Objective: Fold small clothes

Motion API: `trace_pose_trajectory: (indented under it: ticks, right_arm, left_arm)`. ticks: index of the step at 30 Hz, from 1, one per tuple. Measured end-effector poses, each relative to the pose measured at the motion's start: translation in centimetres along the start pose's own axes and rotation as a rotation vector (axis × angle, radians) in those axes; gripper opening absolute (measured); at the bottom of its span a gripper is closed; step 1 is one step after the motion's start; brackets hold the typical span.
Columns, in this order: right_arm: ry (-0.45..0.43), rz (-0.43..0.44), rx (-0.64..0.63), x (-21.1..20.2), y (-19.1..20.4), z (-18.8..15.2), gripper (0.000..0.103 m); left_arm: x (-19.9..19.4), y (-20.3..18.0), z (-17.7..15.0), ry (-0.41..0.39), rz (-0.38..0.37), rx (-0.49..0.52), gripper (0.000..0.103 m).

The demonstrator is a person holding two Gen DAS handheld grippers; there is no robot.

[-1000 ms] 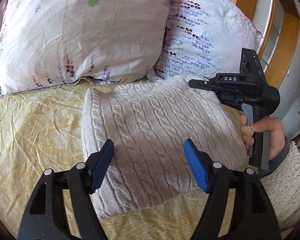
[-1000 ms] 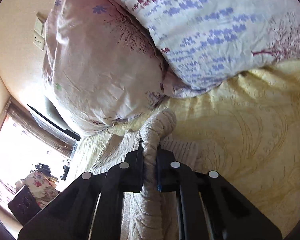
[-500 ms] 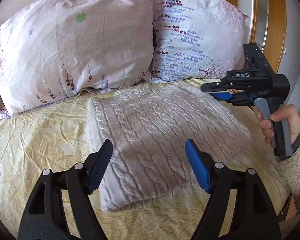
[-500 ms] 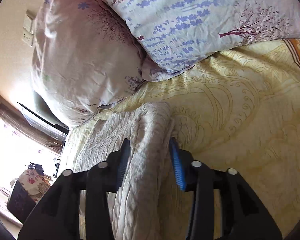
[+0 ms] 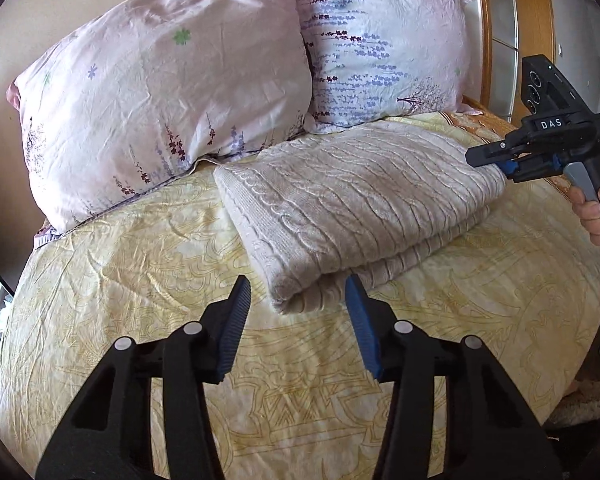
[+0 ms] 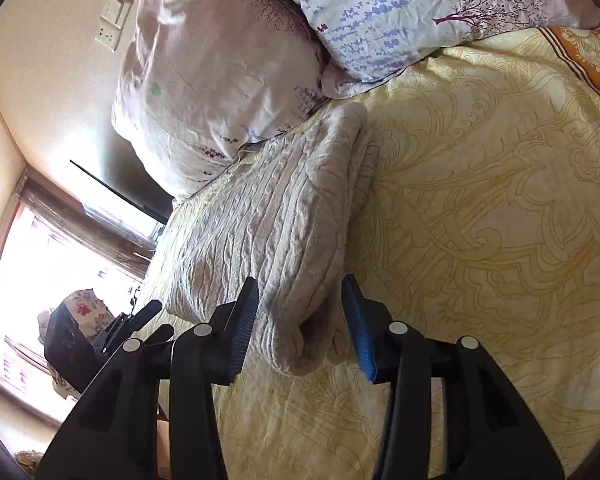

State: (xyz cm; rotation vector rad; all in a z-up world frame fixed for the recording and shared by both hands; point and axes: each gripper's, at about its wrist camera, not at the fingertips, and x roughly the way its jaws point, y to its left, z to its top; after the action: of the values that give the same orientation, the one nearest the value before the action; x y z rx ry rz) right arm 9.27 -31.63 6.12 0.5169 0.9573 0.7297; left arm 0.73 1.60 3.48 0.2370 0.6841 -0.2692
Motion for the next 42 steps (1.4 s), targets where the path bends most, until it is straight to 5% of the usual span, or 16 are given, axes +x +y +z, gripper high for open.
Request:
trace_pose_trajectory:
  ticks: [6, 11, 16, 32, 35, 39, 42]
  right_arm:
    - [-0.007, -0.075, -0.067, 0.3, 1.1, -0.8, 0.034]
    - [-0.055, -0.117, -0.148, -0.2, 2.6, -1.1, 0.01]
    - [-0.113, -0.099, -0.158, -1.9, 3.1, -0.4, 0.009]
    - [-0.043, -0.16, -0.157, -0.2, 2.7, -2.2, 0.009]
    - [-0.015, -0.227, -0.172, 0.9, 2.5, -2.8, 0.009]
    - [-0.024, -0.255, -0.208, 1.0, 2.8, -2.8, 0.009]
    - [-0.062, -0.184, -0.149, -0.7, 2.4, -2.2, 0.013]
  left_arm:
    - [1.5, -0.2, 0.0, 0.047, 0.023, -0.006, 0.031]
    - [2.5, 1.1, 0.1, 0.084, 0.017, -0.072, 0.018]
    - [2.5, 1.7, 0.2, 0.099, 0.012, -0.119, 0.013]
    - [2.7, 2.9, -0.8, 0.147, 0.012, -0.205, 0.012]
    - [3.3, 4.0, -1.8, 0.185, 0.062, -0.26, 0.0]
    - [2.3, 5.7, -2.5, 0.17, 0.041, -0.344, 0.0]
    - [-0.2, 5.3, -2.0, 0.085, 0.065, -0.318, 0.004]
